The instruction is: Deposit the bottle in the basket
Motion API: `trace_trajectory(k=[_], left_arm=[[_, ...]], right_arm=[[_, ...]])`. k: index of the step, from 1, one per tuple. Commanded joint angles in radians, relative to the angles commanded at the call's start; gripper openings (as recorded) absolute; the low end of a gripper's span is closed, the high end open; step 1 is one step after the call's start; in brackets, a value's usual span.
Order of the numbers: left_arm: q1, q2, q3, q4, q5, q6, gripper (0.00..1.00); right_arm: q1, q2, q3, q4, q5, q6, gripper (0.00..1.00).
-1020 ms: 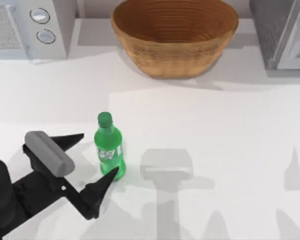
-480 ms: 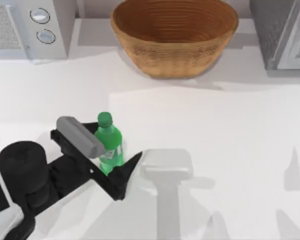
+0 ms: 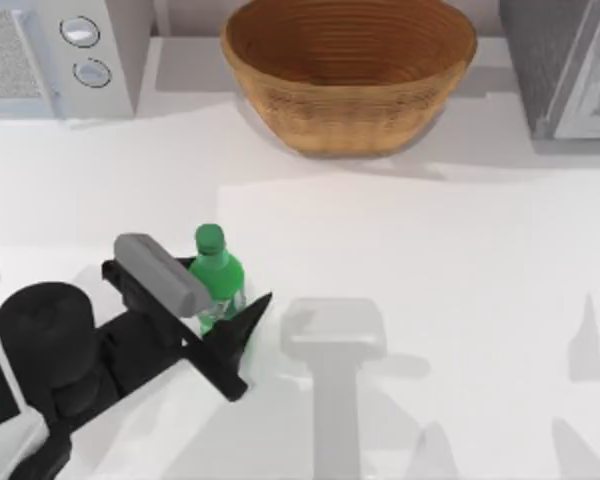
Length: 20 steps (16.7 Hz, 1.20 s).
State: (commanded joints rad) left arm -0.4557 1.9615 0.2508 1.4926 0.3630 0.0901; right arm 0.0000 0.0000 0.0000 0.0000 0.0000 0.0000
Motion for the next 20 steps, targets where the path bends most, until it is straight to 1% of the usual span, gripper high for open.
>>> trace_trajectory(k=[6,7,16,18,20], left_arm=[[0.000,0.000,0.000,0.000,0.000,0.000,0.02],[0.000,0.000,0.000,0.000,0.000,0.000,0.00],[0.001,-0.001,-0.001,-0.001,0.000,0.001,0.00],[0.009,-0.030,-0.002,-0.028,0.016,0.007,0.00],[0.031,-0.098,-0.005,-0.096,0.046,0.016,0.00]], right_arm=[[0.000,0.000,0.000,0.000,0.000,0.000,1.00],[0.000,0.000,0.000,0.000,0.000,0.000,1.00],[0.000,0.000,0.000,0.000,0.000,0.000,1.00],[0.000,0.000,0.000,0.000,0.000,0.000,1.00],[0.000,0.000,0.000,0.000,0.000,0.000,1.00]])
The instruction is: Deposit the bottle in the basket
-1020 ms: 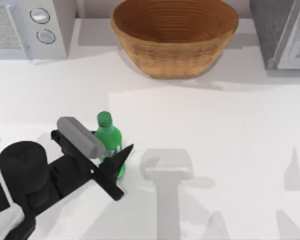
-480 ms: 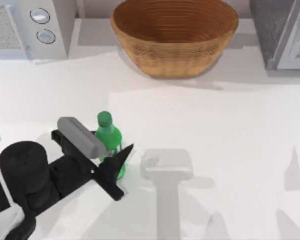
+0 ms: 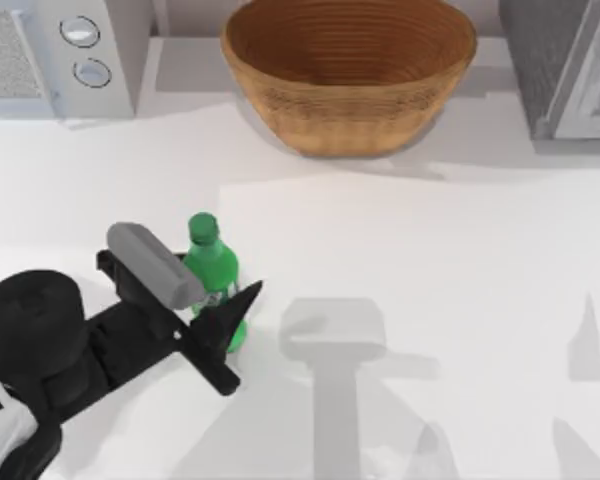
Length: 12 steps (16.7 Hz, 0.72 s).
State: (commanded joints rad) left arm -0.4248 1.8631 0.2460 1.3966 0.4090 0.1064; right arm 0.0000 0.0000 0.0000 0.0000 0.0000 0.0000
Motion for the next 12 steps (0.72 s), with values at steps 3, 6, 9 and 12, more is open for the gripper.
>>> trace_trajectory(k=[3,6,9,12], left_arm=[[0.058,-0.170,-0.011,-0.173,0.059,0.019,0.00],[0.138,-0.406,-0.028,-0.411,0.133,0.041,0.00],[0.230,-0.681,-0.048,-0.683,0.216,0.065,0.00],[0.323,-0.963,-0.071,-0.962,0.295,0.088,0.00]], right_arm=[[0.000,0.000,0.000,0.000,0.000,0.000,1.00],[0.000,0.000,0.000,0.000,0.000,0.000,1.00],[0.000,0.000,0.000,0.000,0.000,0.000,1.00],[0.000,0.000,0.000,0.000,0.000,0.000,1.00]])
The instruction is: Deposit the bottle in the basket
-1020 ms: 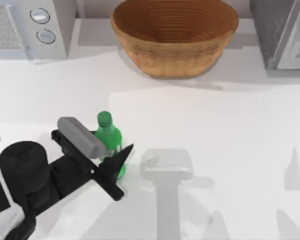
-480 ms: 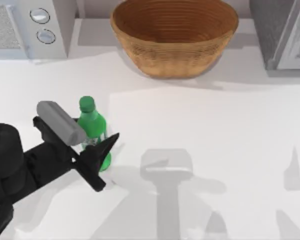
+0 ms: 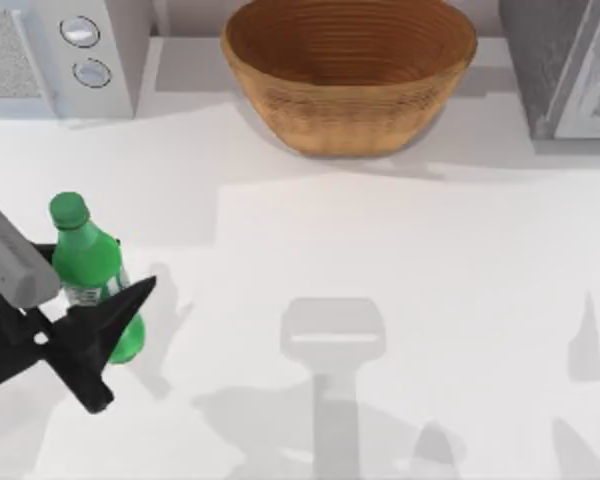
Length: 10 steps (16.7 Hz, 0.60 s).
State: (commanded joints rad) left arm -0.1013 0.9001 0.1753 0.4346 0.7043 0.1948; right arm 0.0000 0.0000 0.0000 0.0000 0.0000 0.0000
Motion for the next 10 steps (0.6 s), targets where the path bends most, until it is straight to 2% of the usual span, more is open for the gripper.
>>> trace_trajectory(k=[5,10], left_arm=[[0.129,-0.384,-0.026,-0.377,0.115,0.034,0.00],[0.186,-0.526,-0.033,-0.517,0.163,0.050,0.00]], right_arm=[[0.000,0.000,0.000,0.000,0.000,0.000,1.00],[0.000,0.000,0.000,0.000,0.000,0.000,1.00]])
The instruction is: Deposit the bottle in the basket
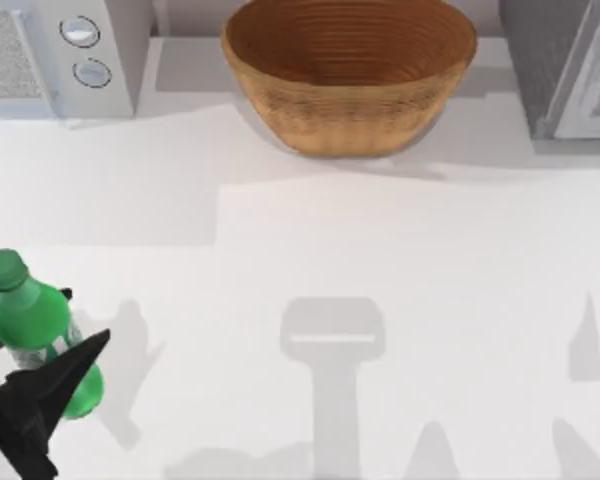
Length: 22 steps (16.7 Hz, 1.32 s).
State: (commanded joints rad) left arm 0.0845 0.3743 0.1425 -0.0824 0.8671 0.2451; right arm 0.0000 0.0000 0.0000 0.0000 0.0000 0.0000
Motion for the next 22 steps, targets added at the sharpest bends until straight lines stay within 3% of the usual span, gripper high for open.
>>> trace_trajectory(k=[6,9,13,22], left_arm=[[-0.013,0.014,0.013,0.002,-0.012,0.000,0.00],[-0.094,0.107,0.106,0.000,-0.105,-0.009,0.00],[-0.270,0.375,0.373,-0.010,-0.355,-0.043,0.00],[-0.664,1.259,1.280,-0.040,-1.090,-0.201,0.00]], right_arm=[[0.000,0.000,0.000,0.000,0.000,0.000,1.00],[0.000,0.000,0.000,0.000,0.000,0.000,1.00],[0.000,0.000,0.000,0.000,0.000,0.000,1.00],[0.000,0.000,0.000,0.000,0.000,0.000,1.00]])
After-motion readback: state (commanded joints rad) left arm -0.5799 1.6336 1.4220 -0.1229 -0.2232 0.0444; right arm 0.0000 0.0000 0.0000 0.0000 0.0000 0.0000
